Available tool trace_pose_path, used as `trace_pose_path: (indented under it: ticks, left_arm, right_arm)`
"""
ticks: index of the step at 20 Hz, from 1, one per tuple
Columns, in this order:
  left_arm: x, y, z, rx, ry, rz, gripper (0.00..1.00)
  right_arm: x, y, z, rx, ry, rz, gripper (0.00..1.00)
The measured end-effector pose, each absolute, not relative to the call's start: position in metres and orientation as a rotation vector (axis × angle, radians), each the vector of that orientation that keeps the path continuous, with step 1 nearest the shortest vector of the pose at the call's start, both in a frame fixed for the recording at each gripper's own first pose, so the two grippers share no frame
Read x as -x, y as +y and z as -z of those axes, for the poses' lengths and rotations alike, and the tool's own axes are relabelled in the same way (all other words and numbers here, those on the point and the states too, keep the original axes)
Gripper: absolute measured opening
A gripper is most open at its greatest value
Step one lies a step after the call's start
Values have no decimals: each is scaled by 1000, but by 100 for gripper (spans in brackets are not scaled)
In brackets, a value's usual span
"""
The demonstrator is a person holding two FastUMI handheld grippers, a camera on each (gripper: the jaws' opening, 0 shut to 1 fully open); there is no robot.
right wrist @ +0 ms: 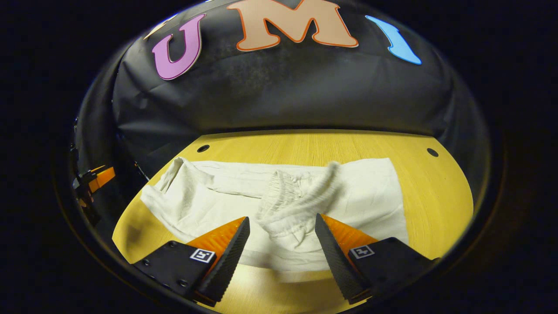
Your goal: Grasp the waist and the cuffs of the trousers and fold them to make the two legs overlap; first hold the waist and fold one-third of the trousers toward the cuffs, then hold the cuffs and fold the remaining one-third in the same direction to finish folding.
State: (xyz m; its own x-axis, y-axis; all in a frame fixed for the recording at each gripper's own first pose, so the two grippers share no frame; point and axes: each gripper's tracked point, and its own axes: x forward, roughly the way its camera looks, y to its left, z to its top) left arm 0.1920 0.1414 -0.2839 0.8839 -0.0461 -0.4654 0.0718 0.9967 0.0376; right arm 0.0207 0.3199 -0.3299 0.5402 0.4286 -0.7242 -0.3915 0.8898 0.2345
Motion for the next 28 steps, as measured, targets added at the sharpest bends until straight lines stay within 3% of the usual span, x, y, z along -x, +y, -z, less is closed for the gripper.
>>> trace_pose_path:
  ticks: [3,4,5,8,9,10,11,20,21,24,25,26,27,28]
  left_arm:
    - [-199,126,311,7,516,117,96]
    - [-201,121,321,22,535,125,96]
    - [-203,119,333,34,555,136,96]
    - [-210,113,363,50,608,151,96]
    - [-215,113,370,50,617,152,96]
    - [-218,112,378,49,627,151,100]
    - [-221,110,386,49,634,157,96]
    - [-230,94,420,62,710,198,100]
    - [-230,94,421,64,706,207,94]
    - [-229,88,420,68,717,235,90]
    - [-230,83,422,65,726,251,77]
    - [-227,78,420,66,734,267,72]
    - [-226,73,419,61,743,282,55]
    - [-226,67,417,59,750,300,46]
  right_arm:
    - [-14,312,321,-27,864,-461,91]
    - [-11,307,316,-24,861,-451,97]
    - [-9,304,311,-22,857,-446,91]
    - [-4,289,297,-7,842,-421,91]
    - [-2,286,293,-9,840,-416,96]
    - [0,282,290,-9,836,-409,96]
    - [1,279,288,-2,834,-403,96]
    - [23,263,286,46,858,-406,96]
    - [25,264,286,47,862,-410,96]
    - [29,265,290,47,875,-421,96]
    - [28,266,289,45,874,-424,96]
    - [25,266,288,42,870,-426,96]
    - [23,267,288,37,866,-428,96]
    - [23,267,288,32,866,-429,97]
